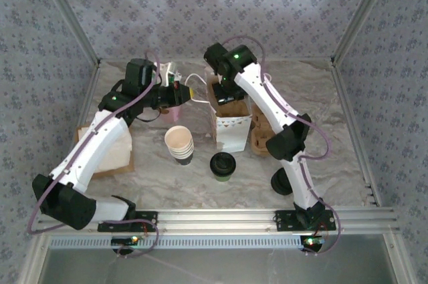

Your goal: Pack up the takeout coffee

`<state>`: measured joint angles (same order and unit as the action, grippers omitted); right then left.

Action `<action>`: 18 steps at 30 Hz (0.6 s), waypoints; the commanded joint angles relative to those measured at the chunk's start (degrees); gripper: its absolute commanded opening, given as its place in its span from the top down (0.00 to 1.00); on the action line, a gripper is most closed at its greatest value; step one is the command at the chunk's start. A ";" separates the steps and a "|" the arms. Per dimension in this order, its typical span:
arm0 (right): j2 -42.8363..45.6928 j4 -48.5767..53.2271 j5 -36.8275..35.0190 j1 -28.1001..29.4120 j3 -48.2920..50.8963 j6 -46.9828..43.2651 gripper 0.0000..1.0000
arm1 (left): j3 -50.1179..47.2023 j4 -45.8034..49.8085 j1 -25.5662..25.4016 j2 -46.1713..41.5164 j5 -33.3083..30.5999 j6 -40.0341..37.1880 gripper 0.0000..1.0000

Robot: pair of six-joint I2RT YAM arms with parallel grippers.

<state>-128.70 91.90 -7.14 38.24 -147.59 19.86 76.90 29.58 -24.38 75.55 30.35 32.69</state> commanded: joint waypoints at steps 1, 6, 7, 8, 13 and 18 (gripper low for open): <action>-1.36 2.94 -2.09 0.62 -1.50 -0.52 0.61 | 1.17 -1.68 -0.40 0.22 -0.87 -0.08 0.96; -2.39 2.76 -1.58 0.89 -1.39 -0.19 0.61 | 1.14 -1.77 -0.62 0.38 -0.99 -0.13 0.96; -2.56 2.70 -1.39 0.93 -1.34 -0.01 0.61 | 1.14 -1.66 -0.66 0.37 -0.99 -0.11 0.96; -2.63 2.50 -1.24 0.91 -1.30 0.08 0.61 | 1.08 -1.73 -0.67 0.39 -1.07 -0.16 0.96; -3.20 1.63 0.24 0.84 -0.39 0.94 0.61 | 1.15 -1.64 -0.84 0.38 -1.17 -0.28 0.96; -3.28 0.53 0.69 0.66 1.39 1.15 0.61 | 1.06 -1.59 -0.84 0.37 -1.27 -0.30 0.96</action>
<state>-131.13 91.70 -7.20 38.76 -146.96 20.08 76.90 29.52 -24.88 75.77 29.30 32.67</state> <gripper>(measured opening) 0.390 0.043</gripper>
